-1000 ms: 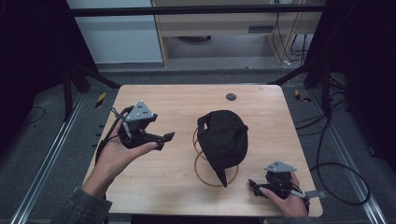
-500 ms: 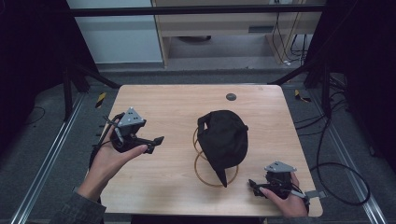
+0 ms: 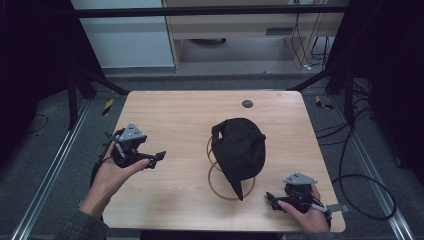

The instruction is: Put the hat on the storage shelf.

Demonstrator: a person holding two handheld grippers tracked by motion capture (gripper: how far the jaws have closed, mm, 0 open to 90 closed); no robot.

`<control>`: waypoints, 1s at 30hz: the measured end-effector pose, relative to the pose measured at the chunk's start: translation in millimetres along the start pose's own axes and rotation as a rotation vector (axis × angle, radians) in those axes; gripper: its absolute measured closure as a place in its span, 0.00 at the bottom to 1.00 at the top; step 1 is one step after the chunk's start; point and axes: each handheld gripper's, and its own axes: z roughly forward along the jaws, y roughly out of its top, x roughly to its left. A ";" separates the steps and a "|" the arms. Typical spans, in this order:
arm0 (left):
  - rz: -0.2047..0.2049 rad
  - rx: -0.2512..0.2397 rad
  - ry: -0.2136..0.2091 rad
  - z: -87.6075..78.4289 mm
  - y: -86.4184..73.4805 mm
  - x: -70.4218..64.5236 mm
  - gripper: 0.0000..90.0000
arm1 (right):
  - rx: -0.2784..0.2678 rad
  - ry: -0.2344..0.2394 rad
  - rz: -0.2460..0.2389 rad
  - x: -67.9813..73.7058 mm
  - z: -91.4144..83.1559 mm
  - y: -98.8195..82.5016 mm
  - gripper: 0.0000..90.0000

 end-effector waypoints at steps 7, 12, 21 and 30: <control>-0.025 0.024 0.015 6.1 -17.4 9.8 0.12 | 0.000 0.000 0.000 0.0 0.0 0.0 0.01; -0.041 0.031 0.018 8.5 -25.2 14.0 0.12 | 0.000 0.000 0.000 0.0 0.0 0.0 0.01; -0.052 0.049 0.040 15.9 -40.7 18.4 0.11 | 0.000 0.000 0.000 0.0 0.0 0.0 0.01; -0.045 0.076 0.068 26.2 -63.7 23.4 0.10 | 0.000 0.000 0.000 0.0 0.0 0.0 0.01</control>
